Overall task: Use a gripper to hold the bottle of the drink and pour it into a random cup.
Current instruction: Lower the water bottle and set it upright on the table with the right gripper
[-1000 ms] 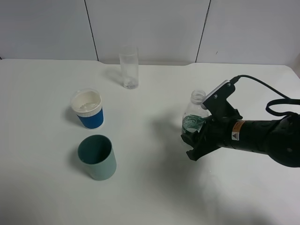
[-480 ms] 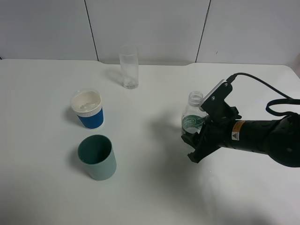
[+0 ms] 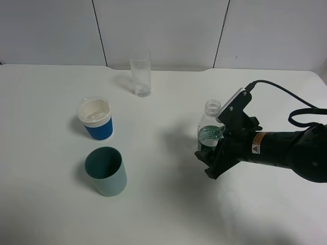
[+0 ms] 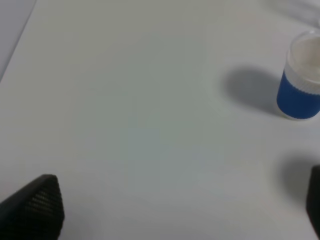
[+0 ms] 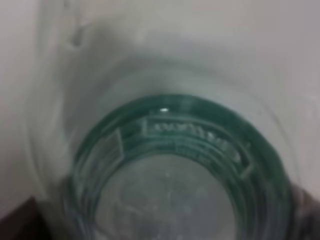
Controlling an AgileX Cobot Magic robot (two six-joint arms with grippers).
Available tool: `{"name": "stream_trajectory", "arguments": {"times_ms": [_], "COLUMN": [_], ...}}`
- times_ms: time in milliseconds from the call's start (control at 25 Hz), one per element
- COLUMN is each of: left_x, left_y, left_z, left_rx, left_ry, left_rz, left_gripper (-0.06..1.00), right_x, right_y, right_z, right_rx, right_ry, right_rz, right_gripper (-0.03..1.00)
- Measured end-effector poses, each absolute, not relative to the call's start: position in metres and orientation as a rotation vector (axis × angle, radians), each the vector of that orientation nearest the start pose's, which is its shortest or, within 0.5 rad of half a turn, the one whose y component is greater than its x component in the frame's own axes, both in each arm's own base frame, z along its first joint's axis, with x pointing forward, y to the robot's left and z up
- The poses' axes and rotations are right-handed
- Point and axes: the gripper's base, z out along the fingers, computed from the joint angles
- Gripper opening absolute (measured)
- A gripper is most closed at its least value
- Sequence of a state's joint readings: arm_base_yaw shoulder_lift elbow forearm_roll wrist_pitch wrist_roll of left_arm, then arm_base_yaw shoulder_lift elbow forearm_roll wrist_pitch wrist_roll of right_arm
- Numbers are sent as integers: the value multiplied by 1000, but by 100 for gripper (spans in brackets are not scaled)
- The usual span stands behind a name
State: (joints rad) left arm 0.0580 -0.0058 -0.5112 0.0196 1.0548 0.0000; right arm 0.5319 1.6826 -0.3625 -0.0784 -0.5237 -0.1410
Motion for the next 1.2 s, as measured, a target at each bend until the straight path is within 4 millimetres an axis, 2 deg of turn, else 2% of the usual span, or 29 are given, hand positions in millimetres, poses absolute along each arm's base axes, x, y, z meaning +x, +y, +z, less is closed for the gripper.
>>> {"name": "stream_trajectory", "arguments": {"times_ms": [160,520,1200], "left_x": [-7,-7,-7], "left_y": [1,1,1], "left_z": [281,281,281], "left_rx": [-60,-60,-60], "left_ry": [2021,2021,2021], "left_rz": [60,60,60], "left_gripper": [98,98,98], "right_x": [207,207,192], "right_y": [126,126,117], "right_z": [111,113,181], "right_rx": [-848,-828,-744], "right_ry": [2127,2134,1976], "right_rz": [213,223,256], "right_gripper": [80,81,81]}}
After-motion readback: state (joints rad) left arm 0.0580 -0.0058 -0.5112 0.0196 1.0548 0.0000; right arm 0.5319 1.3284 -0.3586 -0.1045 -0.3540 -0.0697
